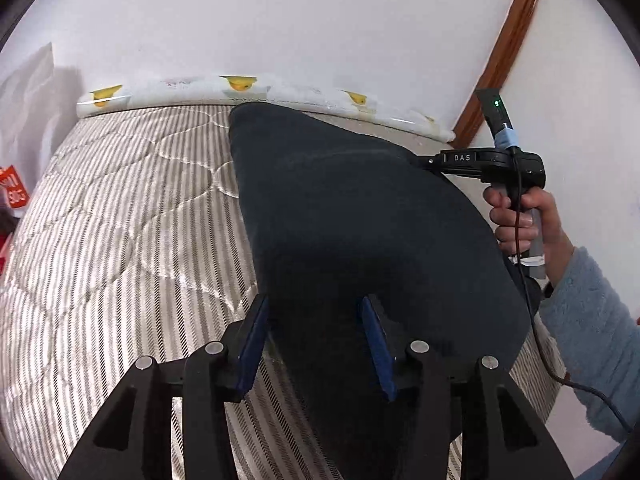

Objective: Fold small clothes

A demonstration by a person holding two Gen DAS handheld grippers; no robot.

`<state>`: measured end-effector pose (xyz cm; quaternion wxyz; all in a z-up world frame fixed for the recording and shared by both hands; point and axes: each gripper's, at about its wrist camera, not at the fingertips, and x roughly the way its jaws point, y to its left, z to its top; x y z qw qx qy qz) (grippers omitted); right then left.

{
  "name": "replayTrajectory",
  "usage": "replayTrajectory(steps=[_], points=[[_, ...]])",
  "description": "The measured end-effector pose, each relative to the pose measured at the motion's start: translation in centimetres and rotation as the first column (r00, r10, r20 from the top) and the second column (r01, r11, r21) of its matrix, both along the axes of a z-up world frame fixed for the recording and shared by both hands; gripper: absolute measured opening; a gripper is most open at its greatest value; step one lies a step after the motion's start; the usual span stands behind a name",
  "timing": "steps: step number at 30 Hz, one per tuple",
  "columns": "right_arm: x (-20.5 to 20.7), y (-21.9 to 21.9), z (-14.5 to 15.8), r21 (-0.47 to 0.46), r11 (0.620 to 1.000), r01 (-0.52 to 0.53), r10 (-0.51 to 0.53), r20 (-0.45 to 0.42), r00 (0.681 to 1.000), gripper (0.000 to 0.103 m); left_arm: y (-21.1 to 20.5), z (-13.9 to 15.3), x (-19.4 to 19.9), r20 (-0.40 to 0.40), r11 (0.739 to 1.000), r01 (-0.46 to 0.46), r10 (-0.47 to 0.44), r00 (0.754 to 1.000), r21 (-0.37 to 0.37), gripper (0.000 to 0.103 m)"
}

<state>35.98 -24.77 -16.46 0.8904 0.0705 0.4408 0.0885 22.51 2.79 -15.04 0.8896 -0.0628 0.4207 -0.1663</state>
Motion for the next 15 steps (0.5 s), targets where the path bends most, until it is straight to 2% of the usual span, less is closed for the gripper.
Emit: replayTrajectory(steps=[3,7,10,13,14,15], points=[[-1.0,-0.3,1.3,0.001,1.000,0.028,-0.028,0.013,1.000,0.015,-0.1,0.1,-0.7,0.004,0.999,-0.015,0.015,1.000,0.030,0.045],[-4.2,-1.7,2.6,0.031,0.999,0.026,-0.026,-0.005,1.000,0.045,0.1,0.3,-1.4,0.011,0.999,-0.021,0.021,1.000,0.040,0.045],[-7.0,-2.5,2.5,0.107,0.994,0.015,-0.013,-0.019,1.000,0.045,0.0,0.3,-1.8,0.015,0.999,-0.029,0.028,0.999,0.045,0.045],[-7.5,-2.2,1.6,0.192,0.981,-0.029,0.041,-0.058,0.998,0.045,-0.3,0.3,-2.0,0.015,0.998,-0.037,0.036,0.999,0.059,0.045],[-7.2,-1.9,1.0,0.205,0.978,-0.034,0.052,-0.080,0.995,0.036,-0.4,0.3,-2.0,0.016,0.997,-0.040,0.039,0.999,0.064,0.046],[-7.0,-1.8,0.5,0.218,0.975,-0.038,0.059,-0.093,0.994,0.022,-0.4,0.2,-2.0,0.014,0.997,-0.045,0.044,0.999,0.067,0.048]])
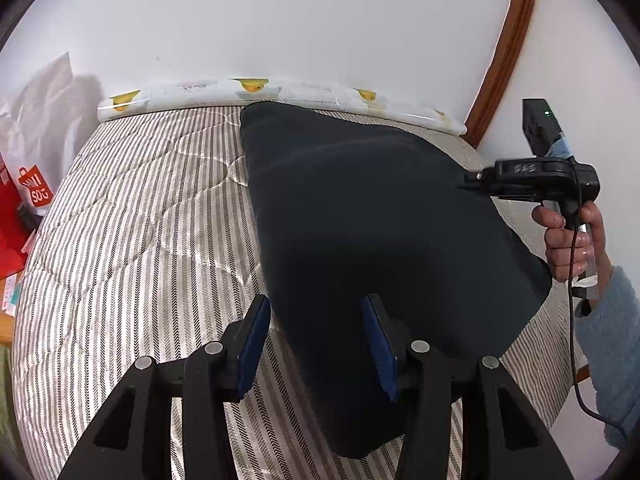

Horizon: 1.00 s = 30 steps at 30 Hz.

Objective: Fold small clothes

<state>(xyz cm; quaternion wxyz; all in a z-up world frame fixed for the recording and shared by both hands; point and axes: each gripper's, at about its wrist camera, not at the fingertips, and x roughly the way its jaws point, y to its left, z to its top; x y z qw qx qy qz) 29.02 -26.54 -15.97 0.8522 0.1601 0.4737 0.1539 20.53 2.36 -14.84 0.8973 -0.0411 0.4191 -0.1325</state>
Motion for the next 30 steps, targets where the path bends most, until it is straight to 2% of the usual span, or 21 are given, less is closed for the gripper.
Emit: replayTrajectory(steps=[1,2,5,7,8,10,12,17,21,23,27,30], points=[[0.0,0.0,0.0,0.009,1.000,-0.003,0.003,0.001,1.000,0.007,0.0,-0.1,0.1,-0.011,1.000,-0.010,0.010,1.000,0.005,0.048],[-0.4,-0.1,0.5,0.010,1.000,-0.001,0.001,0.035,0.999,0.006,0.0,-0.2,0.2,-0.018,1.000,-0.015,0.015,1.000,0.004,0.049],[-3.3,-1.5,3.3,0.016,1.000,-0.001,-0.003,0.211,0.977,0.005,0.1,0.1,0.0,-0.035,1.000,-0.019,0.018,0.999,-0.009,0.050],[-3.5,-1.5,2.9,-0.033,0.999,0.017,-0.010,0.195,0.981,0.005,-0.3,0.2,-0.2,-0.028,1.000,-0.019,0.020,0.999,0.010,0.050],[-2.9,-1.0,1.7,-0.100,0.994,0.040,-0.026,0.140,0.990,0.005,-0.4,0.2,-0.4,-0.023,0.999,-0.023,0.023,0.999,0.024,0.050],[-2.8,0.0,0.6,-0.192,0.979,0.066,-0.047,0.099,0.994,0.008,-0.8,0.3,-0.7,-0.009,0.998,-0.041,0.041,0.999,0.056,0.050],[-3.7,0.6,0.9,-0.257,0.960,0.112,-0.082,0.122,0.989,0.010,-1.1,0.4,-1.1,0.003,0.996,-0.057,0.057,0.998,0.073,0.050],[-9.0,1.8,2.1,-0.285,0.939,0.195,-0.135,0.215,0.967,0.019,-1.6,0.5,-1.6,0.018,0.991,-0.094,0.093,0.995,0.095,0.050],[-11.8,2.0,0.7,-0.334,0.919,0.210,-0.143,0.212,0.967,0.020,-1.8,0.7,-2.0,0.022,0.989,-0.107,0.106,0.994,0.098,0.050],[-12.3,1.0,-0.7,-0.354,0.903,0.245,-0.197,0.168,0.966,0.020,-1.7,0.8,-2.4,0.022,0.989,-0.109,0.108,0.994,0.096,0.050],[-14.2,-1.3,-1.1,-0.333,0.897,0.290,-0.258,0.137,0.956,0.019,-1.6,0.9,-3.2,0.028,0.989,-0.110,0.108,0.994,0.095,0.050],[-15.9,-2.1,0.4,-0.268,0.913,0.307,-0.269,0.171,0.948,0.019,-1.6,1.0,-3.7,0.033,0.991,-0.104,0.101,0.994,0.089,0.050]])
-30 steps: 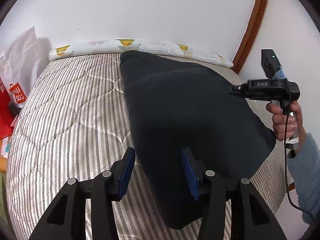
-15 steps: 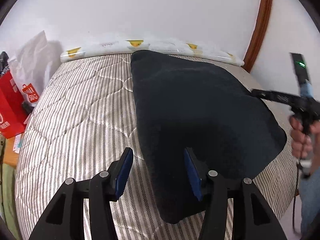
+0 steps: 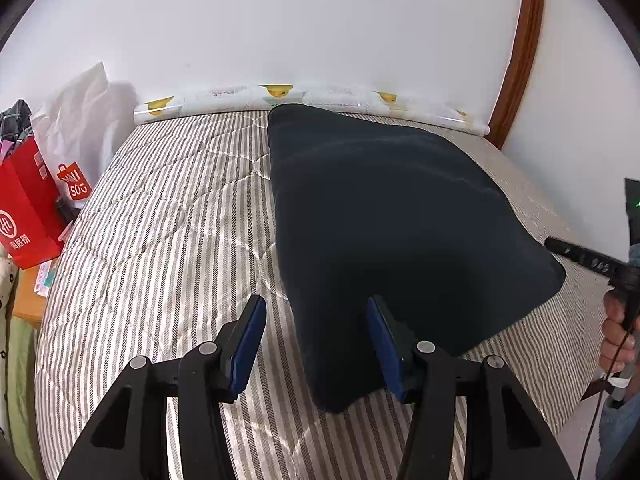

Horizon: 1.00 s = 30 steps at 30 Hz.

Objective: Fold small clothes

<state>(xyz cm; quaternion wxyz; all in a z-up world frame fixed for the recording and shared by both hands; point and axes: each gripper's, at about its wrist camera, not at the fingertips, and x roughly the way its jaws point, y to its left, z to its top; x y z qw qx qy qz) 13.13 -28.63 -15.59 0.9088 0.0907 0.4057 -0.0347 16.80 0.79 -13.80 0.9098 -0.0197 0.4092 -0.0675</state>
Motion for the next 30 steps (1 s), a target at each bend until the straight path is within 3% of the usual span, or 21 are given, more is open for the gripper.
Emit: replayTrajectory(steps=[3,5,6,15,17,18,19,20,22,25,30], points=[[-0.8,0.4,1.6,0.052,0.998,-0.036,0.034,0.052,0.998,0.024,0.0,0.0,-0.3,0.001,1.000,0.002,-0.002,1.000,-0.004,0.050],[-0.6,0.9,1.9,0.098,0.993,-0.070,0.064,0.067,0.996,0.041,0.1,0.1,-0.4,0.001,1.000,0.004,-0.004,1.000,-0.012,0.050],[-0.4,1.3,1.9,0.120,0.990,-0.079,0.071,0.071,0.995,0.043,0.1,0.1,-0.5,-0.001,1.000,0.004,-0.004,1.000,-0.017,0.050],[3.7,1.4,-2.3,0.269,0.960,-0.078,0.086,-0.015,0.996,0.043,0.3,0.3,-0.9,-0.008,1.000,0.006,-0.006,1.000,-0.009,0.052],[3.8,1.6,-2.4,0.276,0.958,-0.083,0.093,-0.023,0.995,0.037,0.3,0.3,-0.9,-0.007,1.000,0.004,-0.004,1.000,-0.004,0.052],[3.7,1.8,-2.1,0.258,0.962,-0.095,0.102,-0.014,0.995,0.031,0.3,0.2,-0.9,-0.009,1.000,0.003,-0.003,1.000,-0.003,0.052],[3.5,2.1,-1.9,0.230,0.967,-0.108,0.113,-0.006,0.994,0.016,0.3,0.2,-0.9,-0.011,1.000,0.001,-0.001,1.000,-0.007,0.052],[3.2,2.2,-1.5,0.201,0.971,-0.132,0.132,0.013,0.991,0.014,0.3,0.2,-0.9,-0.011,1.000,0.001,-0.001,1.000,-0.009,0.053],[2.0,1.6,-0.6,0.185,0.972,-0.142,0.130,0.078,0.988,0.012,0.4,0.2,-0.9,-0.013,1.000,0.000,-0.001,1.000,-0.017,0.054],[0.7,0.2,-0.2,0.248,0.959,-0.137,0.109,0.124,0.986,0.012,0.4,0.2,-0.9,-0.016,1.000,0.001,-0.001,1.000,-0.022,0.054],[0.1,1.7,0.4,0.154,0.981,-0.116,0.097,0.128,0.987,0.012,0.6,0.3,-1.2,-0.010,1.000,0.002,-0.002,1.000,-0.012,0.054]])
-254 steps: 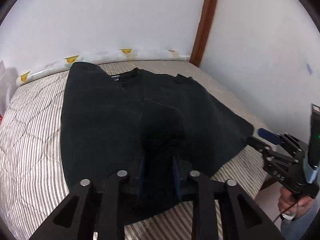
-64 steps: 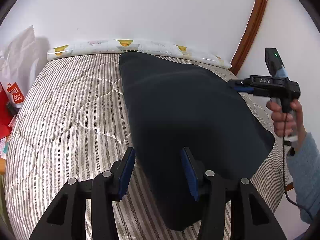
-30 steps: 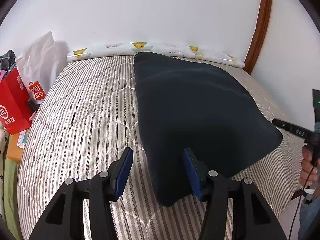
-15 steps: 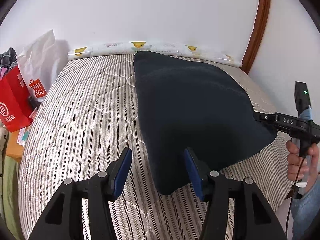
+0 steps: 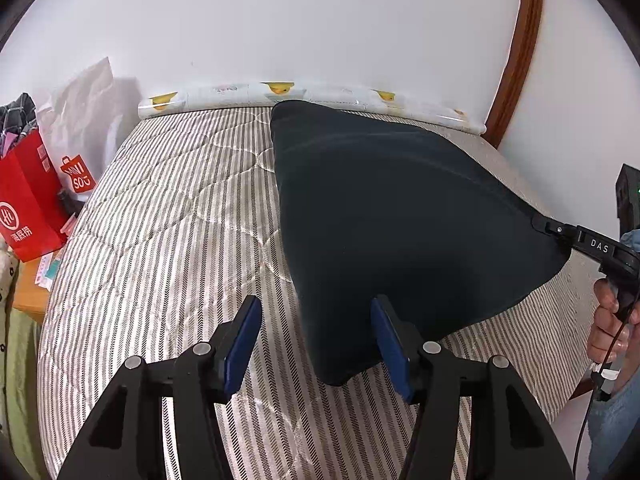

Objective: Fold small clothes

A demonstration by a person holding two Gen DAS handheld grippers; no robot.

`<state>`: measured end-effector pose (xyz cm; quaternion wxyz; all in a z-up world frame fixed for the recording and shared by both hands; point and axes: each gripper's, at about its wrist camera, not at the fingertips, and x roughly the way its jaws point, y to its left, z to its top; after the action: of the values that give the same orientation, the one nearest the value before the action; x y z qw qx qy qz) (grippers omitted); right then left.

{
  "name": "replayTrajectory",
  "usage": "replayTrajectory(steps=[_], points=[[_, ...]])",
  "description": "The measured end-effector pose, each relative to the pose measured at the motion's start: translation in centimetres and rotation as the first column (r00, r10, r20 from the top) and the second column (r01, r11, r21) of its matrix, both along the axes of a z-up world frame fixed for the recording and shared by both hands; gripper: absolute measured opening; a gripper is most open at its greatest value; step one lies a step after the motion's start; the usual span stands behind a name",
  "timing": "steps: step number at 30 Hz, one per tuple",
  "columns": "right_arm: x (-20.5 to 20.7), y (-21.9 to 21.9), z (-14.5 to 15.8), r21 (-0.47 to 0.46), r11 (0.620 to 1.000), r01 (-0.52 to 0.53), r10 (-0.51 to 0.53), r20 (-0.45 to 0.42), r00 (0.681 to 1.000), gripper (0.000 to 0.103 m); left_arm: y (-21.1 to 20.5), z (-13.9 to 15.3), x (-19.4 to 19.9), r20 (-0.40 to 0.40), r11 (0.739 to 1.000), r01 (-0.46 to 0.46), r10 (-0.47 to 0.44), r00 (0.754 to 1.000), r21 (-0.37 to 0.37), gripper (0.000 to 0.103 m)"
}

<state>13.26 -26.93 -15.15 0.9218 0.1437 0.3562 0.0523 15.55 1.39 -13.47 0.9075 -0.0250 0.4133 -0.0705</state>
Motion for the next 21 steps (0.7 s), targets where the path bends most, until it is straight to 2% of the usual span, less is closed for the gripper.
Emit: replayTrajectory(steps=[4,8,11,13,16,21], points=[[-0.9,1.5,1.6,-0.100,0.994,0.052,-0.051,0.017,0.999,0.016,0.5,-0.2,-0.3,-0.001,1.000,0.004,-0.004,1.000,-0.015,0.055],[-2.1,4.1,2.8,-0.191,0.981,0.025,-0.011,0.073,0.997,0.017,0.8,-0.4,-0.3,-0.007,1.000,0.003,-0.003,1.000,-0.028,0.055],[-2.5,5.7,2.2,-0.230,0.973,-0.024,0.042,0.076,0.996,0.023,0.8,-0.4,-0.4,-0.006,1.000,0.002,-0.003,1.000,-0.029,0.055],[-2.5,6.5,1.1,-0.263,0.964,-0.040,0.054,0.047,0.997,0.024,0.8,-0.3,-0.6,-0.004,1.000,0.003,-0.003,1.000,-0.028,0.055],[-2.2,6.1,-0.6,-0.228,0.973,-0.045,0.042,-0.020,0.999,0.024,0.8,-0.2,-0.7,-0.001,1.000,0.009,-0.009,1.000,-0.018,0.055],[-2.7,5.2,-1.4,-0.218,0.976,-0.014,0.002,-0.055,0.998,0.024,0.6,-0.2,-0.3,-0.001,1.000,0.006,-0.007,1.000,-0.015,0.055]])
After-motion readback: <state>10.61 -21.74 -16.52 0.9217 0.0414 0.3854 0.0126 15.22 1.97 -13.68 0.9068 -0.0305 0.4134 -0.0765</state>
